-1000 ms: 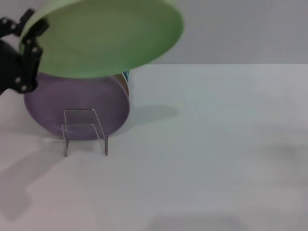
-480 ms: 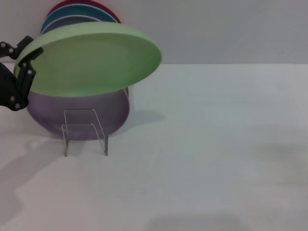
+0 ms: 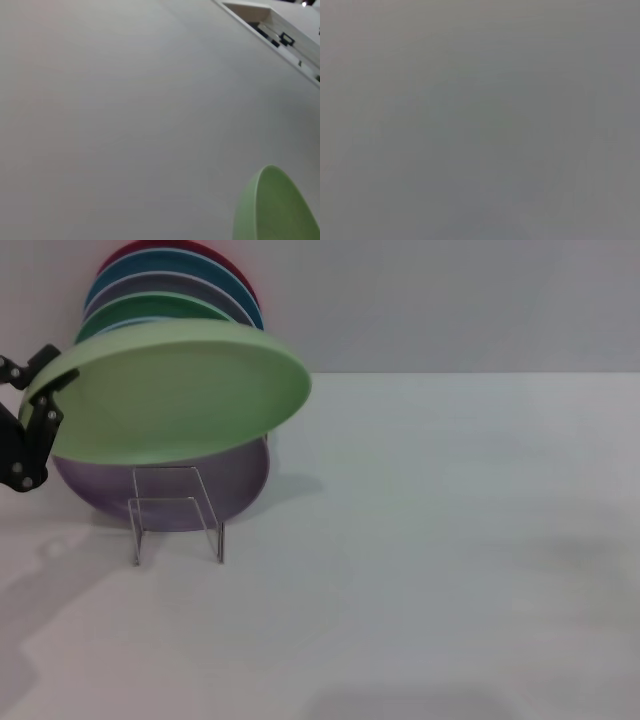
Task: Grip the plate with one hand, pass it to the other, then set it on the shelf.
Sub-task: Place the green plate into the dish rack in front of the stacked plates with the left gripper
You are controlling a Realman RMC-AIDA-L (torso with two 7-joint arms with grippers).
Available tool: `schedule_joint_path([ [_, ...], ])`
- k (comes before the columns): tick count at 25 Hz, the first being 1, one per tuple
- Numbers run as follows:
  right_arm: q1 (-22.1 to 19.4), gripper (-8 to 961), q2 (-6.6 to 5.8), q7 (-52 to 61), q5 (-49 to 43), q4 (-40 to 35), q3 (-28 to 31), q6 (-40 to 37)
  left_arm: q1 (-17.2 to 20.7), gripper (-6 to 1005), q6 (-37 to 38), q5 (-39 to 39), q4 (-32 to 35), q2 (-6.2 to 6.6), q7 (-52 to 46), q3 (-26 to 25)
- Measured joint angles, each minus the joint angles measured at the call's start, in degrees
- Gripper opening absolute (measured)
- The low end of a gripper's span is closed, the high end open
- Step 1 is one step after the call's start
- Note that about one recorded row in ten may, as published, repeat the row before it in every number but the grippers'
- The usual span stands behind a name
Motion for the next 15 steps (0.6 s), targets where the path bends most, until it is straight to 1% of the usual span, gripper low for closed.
schedule_joint_path([
  [1, 0.0, 595, 0.0, 0.0, 0.0, 0.0, -0.2, 0.1, -0.2, 85, -0.1, 0.0, 1.0, -0.15, 0.0, 0.4],
  [15, -0.2, 594, -0.09, -0.1, 0.0, 0.0, -1.4, 2.1, -0.3, 87, -2.0, 0.0, 2.3, -0.2, 1.7, 1.3],
])
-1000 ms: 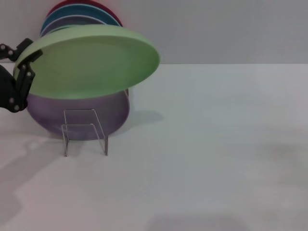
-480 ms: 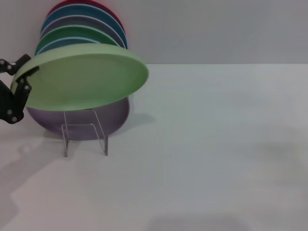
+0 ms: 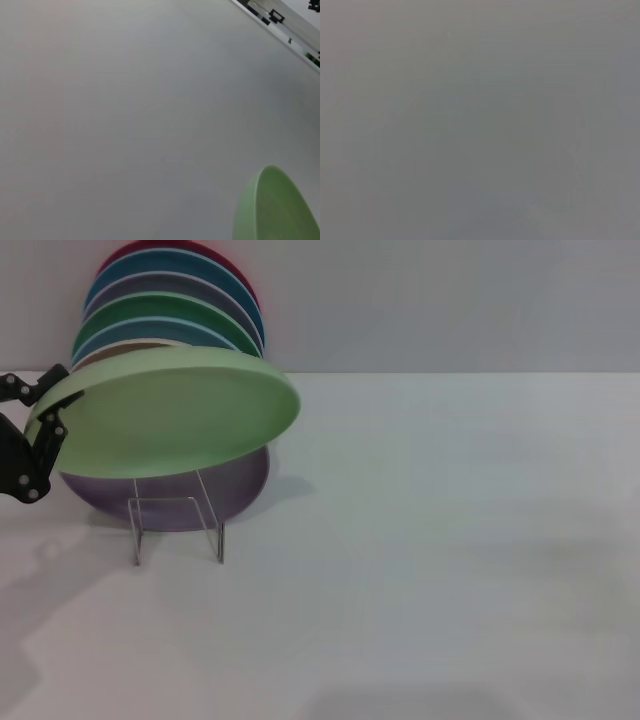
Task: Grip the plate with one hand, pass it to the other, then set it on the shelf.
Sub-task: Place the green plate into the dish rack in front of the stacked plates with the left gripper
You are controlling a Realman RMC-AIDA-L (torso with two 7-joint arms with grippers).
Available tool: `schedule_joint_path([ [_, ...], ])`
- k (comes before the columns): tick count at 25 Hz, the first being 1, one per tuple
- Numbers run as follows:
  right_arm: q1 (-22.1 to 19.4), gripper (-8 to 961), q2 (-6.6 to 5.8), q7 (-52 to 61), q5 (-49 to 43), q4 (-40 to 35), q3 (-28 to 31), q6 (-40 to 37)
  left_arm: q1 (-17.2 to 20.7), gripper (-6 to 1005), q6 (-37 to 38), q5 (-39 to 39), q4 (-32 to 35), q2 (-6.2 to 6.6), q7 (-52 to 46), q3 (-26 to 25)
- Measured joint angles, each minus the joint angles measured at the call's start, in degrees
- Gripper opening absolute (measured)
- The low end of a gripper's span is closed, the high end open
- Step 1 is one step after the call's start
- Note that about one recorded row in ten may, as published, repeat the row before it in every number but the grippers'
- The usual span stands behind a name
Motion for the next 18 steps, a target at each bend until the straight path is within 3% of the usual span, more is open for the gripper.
schedule_joint_path([
  [18, 0.0, 595, -0.06, -0.1, 0.1, 0.0, -1.4, 0.7, 0.4, 90, -3.9, 0.0, 0.1, -0.7, 1.8, 1.4],
])
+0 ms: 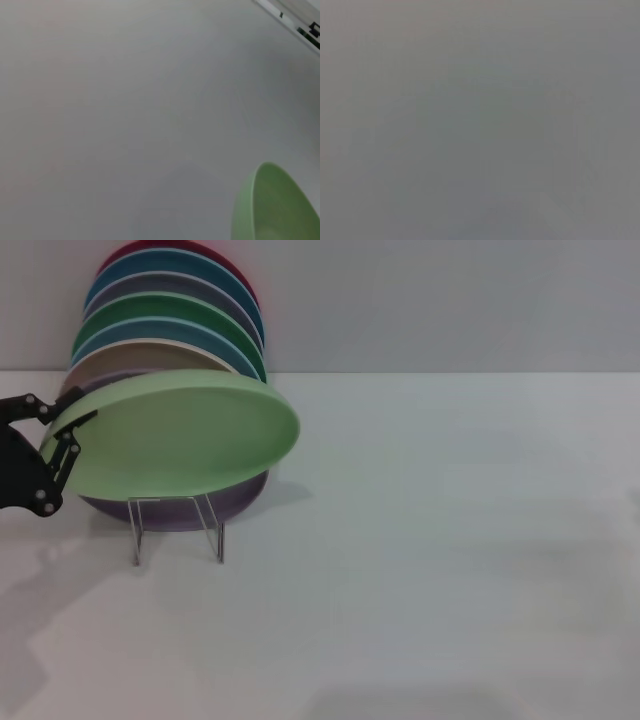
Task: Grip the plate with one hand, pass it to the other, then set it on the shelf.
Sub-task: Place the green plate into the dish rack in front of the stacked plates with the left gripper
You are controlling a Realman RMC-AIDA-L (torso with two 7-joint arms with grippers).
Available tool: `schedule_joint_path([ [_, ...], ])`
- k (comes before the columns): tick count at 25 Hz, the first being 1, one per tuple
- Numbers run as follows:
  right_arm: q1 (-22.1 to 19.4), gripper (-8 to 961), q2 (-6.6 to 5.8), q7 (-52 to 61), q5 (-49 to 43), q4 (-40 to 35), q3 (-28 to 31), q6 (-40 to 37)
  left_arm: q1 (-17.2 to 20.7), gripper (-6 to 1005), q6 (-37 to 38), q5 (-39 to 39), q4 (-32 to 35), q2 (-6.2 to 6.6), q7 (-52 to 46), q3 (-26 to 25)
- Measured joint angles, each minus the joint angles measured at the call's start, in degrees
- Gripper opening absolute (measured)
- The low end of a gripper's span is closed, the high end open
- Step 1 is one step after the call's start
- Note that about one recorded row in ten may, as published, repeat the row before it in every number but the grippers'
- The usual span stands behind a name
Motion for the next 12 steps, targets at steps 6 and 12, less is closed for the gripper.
schedule_joint_path([
  [6, 0.0, 594, -0.02, 0.0, 0.0, 0.0, 0.0, 0.1, 0.1, 91, -1.3, -0.1, 0.0, -0.71, 0.2, -0.8],
  [12, 0.0, 594, -0.1, 0.0, 0.0, 0.1, -0.1, 0.7, 0.2, 92, -3.8, -0.2, 0.1, -2.12, 3.0, -2.4],
])
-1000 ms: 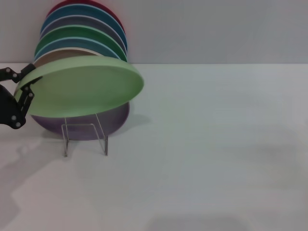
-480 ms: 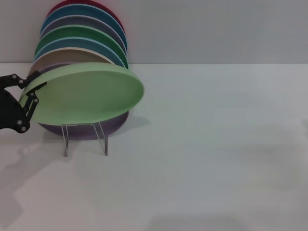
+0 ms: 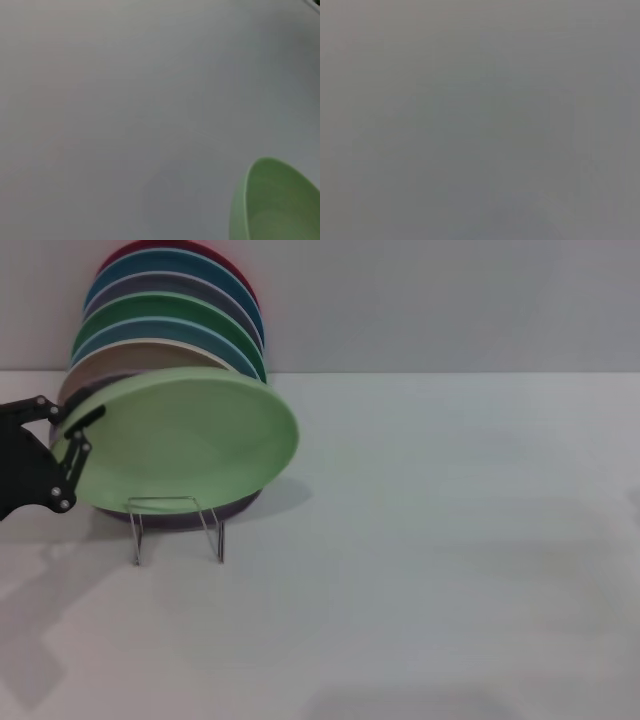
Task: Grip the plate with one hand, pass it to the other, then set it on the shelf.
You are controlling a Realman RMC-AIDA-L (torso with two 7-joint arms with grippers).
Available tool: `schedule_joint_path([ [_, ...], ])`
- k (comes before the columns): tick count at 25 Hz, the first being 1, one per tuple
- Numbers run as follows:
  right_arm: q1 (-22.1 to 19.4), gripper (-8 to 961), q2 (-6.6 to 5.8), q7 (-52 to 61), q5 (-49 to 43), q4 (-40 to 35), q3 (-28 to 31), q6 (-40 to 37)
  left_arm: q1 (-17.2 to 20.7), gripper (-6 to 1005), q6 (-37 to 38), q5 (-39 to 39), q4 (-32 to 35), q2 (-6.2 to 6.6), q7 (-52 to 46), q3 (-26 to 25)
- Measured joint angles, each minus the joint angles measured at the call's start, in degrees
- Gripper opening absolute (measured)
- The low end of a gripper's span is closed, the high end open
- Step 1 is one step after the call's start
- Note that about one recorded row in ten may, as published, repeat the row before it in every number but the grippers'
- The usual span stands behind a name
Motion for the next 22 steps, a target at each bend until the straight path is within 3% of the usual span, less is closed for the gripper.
schedule_joint_path([
  [9, 0.5, 595, -0.09, 0.0, -0.1, 0.2, 0.0, 0.3, -0.2, 94, -2.4, -0.1, -0.2, -0.84, 0.5, -1.3],
  [14, 0.6, 594, -0.13, 0.0, -0.1, 0.2, 0.0, 0.4, -0.3, 323, -4.0, -0.1, -0.3, -1.46, 0.9, -1.4],
  [17, 0.6, 595, -0.17, -0.1, -0.1, 0.2, 0.0, 0.4, 0.4, 406, -3.0, -0.2, -0.8, -1.79, 2.4, -2.5],
  [20, 0.5, 594, -0.18, -1.8, -0.1, 0.2, 0.1, 0.7, 2.0, 471, 0.2, -0.3, -1.3, -2.38, 3.0, -6.4],
  [21, 0.3, 594, -0.04, -4.2, 0.2, 0.1, 0.2, 1.2, 4.0, 482, 2.6, -0.3, -3.1, -3.0, 2.8, -10.7],
  [22, 0.3, 594, -0.04, -4.2, 0.2, 0.1, 0.2, 1.2, 4.0, 492, 2.6, -0.3, -3.1, -3.0, 2.8, -10.7],
])
